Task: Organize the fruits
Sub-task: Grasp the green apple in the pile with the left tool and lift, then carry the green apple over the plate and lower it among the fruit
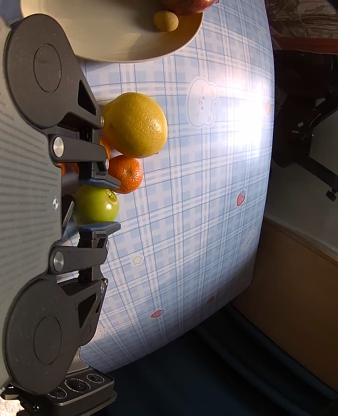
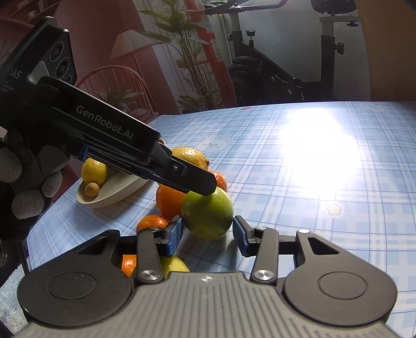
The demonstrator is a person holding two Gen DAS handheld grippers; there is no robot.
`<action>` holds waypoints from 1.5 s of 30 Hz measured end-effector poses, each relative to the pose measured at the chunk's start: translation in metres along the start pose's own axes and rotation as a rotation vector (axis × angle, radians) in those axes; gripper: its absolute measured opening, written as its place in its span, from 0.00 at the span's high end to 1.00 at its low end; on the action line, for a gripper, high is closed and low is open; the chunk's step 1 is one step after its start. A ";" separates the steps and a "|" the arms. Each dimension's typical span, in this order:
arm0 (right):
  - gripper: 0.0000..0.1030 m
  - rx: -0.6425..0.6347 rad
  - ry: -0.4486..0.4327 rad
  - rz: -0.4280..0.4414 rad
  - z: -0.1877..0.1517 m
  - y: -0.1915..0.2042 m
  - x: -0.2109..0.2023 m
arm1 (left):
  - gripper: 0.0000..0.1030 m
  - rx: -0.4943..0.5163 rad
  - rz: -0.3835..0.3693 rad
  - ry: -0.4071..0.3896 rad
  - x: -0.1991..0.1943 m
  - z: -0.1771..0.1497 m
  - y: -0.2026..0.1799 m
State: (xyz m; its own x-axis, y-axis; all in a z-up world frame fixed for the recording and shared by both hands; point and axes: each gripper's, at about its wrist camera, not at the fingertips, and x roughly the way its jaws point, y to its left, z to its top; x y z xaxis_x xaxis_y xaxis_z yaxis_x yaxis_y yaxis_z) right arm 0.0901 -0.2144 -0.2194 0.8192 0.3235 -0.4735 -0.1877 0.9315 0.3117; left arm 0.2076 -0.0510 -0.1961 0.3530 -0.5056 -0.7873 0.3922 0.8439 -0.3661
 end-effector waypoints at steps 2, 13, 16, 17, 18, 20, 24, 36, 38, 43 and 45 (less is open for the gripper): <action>0.56 0.011 -0.003 0.009 -0.001 -0.002 0.000 | 0.72 0.007 0.000 -0.001 0.000 0.000 0.000; 0.56 0.027 -0.006 0.020 -0.002 -0.005 -0.001 | 0.71 0.025 -0.008 -0.017 0.000 -0.004 0.000; 0.56 0.031 -0.006 0.024 -0.002 -0.006 -0.001 | 0.70 0.022 -0.011 -0.021 0.000 -0.005 0.001; 0.56 0.032 -0.006 0.025 -0.002 -0.006 -0.001 | 0.70 0.021 -0.013 -0.022 0.000 -0.005 0.002; 0.56 0.031 -0.005 0.025 -0.002 -0.006 -0.002 | 0.70 0.020 -0.014 -0.022 0.000 -0.005 0.002; 0.56 0.032 -0.005 0.025 -0.002 -0.006 -0.001 | 0.70 0.018 -0.017 -0.023 0.000 -0.005 0.003; 0.56 0.034 -0.003 0.025 -0.002 -0.006 -0.001 | 0.70 0.019 -0.013 -0.025 -0.001 -0.005 0.003; 0.57 0.041 -0.012 0.033 -0.002 -0.007 -0.003 | 0.71 0.026 -0.012 -0.029 -0.001 -0.005 0.001; 0.57 0.035 -0.024 0.027 -0.002 -0.007 -0.006 | 0.71 0.020 -0.028 -0.035 -0.003 -0.003 0.002; 0.57 -0.006 -0.025 -0.001 0.010 0.005 -0.013 | 0.72 0.021 -0.047 -0.065 -0.015 0.001 0.000; 0.57 -0.031 -0.024 -0.009 0.022 0.012 -0.012 | 0.72 0.018 -0.053 -0.098 -0.027 0.006 0.003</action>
State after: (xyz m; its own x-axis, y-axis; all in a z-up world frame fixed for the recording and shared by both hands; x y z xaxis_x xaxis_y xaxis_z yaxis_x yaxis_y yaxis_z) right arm 0.0897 -0.2105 -0.1921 0.8339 0.3110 -0.4560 -0.1963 0.9393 0.2815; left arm 0.2041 -0.0361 -0.1733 0.4126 -0.5650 -0.7145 0.4272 0.8128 -0.3961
